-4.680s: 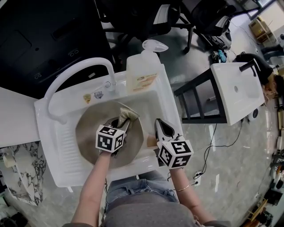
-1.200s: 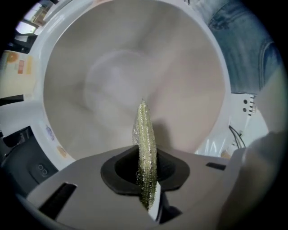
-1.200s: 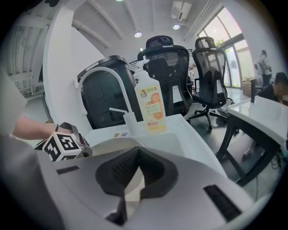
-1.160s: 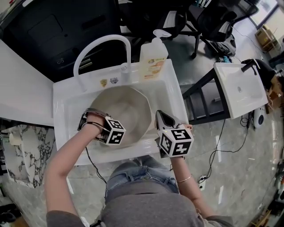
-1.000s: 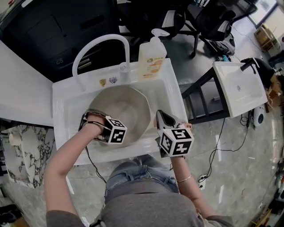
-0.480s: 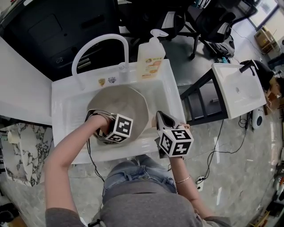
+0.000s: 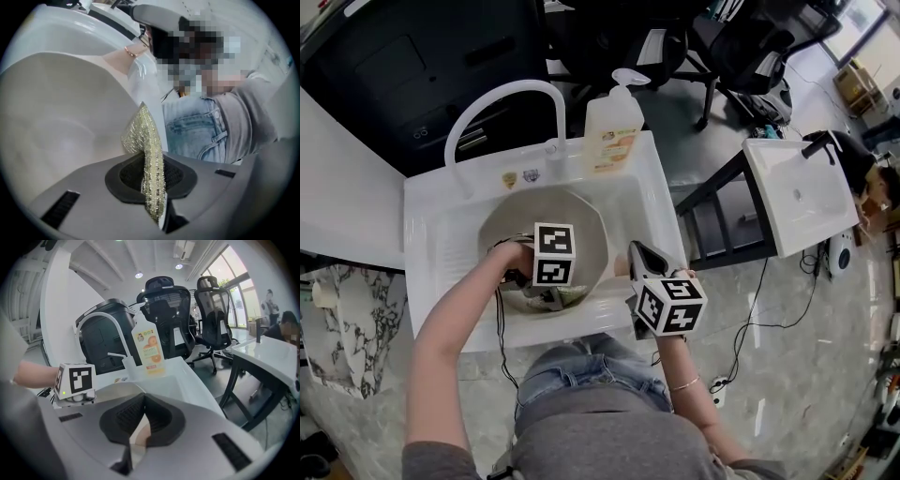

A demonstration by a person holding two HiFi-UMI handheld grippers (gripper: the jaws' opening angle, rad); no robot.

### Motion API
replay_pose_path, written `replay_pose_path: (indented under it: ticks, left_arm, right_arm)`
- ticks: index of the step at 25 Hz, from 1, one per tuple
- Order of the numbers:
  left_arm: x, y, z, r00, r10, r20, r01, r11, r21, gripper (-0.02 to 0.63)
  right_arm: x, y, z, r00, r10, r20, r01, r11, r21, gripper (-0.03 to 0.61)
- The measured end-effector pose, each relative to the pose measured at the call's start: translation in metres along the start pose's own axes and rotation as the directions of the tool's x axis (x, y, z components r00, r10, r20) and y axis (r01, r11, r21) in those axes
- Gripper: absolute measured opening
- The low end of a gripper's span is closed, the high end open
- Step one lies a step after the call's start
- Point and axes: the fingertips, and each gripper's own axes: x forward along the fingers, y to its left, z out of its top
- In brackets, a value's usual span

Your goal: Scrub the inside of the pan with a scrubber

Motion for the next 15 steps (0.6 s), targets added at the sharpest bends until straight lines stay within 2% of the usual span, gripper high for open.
replay_pose_path:
  ticks: [2, 4, 6, 8, 10, 11, 15]
  left_arm:
    - [-0.004, 0.0, 0.013, 0.995, -0.029, 0.091, 0.03, 1.0, -0.01, 0.061]
    - [-0.01, -0.001, 0.025, 0.978, -0.058, 0.198, 0.061, 0.998, -0.012, 0.061]
    - [-0.017, -0.001, 0.038, 0.946, -0.079, 0.315, 0.089, 0.996, -0.017, 0.061]
    - [-0.024, 0.002, 0.048, 0.901, -0.087, 0.426, 0.11, 0.993, -0.03, 0.061]
    - [-0.033, 0.009, 0.058, 0.841, -0.083, 0.534, 0.134, 0.989, -0.057, 0.061]
    - [-0.038, 0.013, 0.063, 0.803, -0.076, 0.591, 0.148, 0.986, -0.074, 0.061]
    - [-0.058, 0.033, 0.081, 0.631, 0.002, 0.775, 0.179, 0.972, -0.149, 0.061]
  right_arm:
    - [0.002, 0.0, 0.002, 1.0, 0.004, -0.001, -0.004, 1.0, 0.001, 0.011]
    - [0.005, 0.001, 0.004, 1.0, 0.01, -0.002, -0.01, 1.0, -0.003, 0.011]
    - [0.008, 0.002, 0.006, 1.0, 0.015, -0.006, -0.015, 1.0, -0.011, 0.011]
    - [0.012, 0.003, 0.006, 1.0, 0.021, -0.012, -0.021, 1.0, -0.017, 0.011]
    - [0.015, 0.004, 0.007, 0.999, 0.028, -0.017, -0.028, 0.999, -0.018, 0.011]
    - [0.017, 0.005, 0.007, 0.999, 0.031, -0.019, -0.031, 0.999, -0.017, 0.011]
    - [0.023, 0.007, 0.009, 0.999, 0.041, -0.024, -0.042, 0.999, -0.018, 0.011]
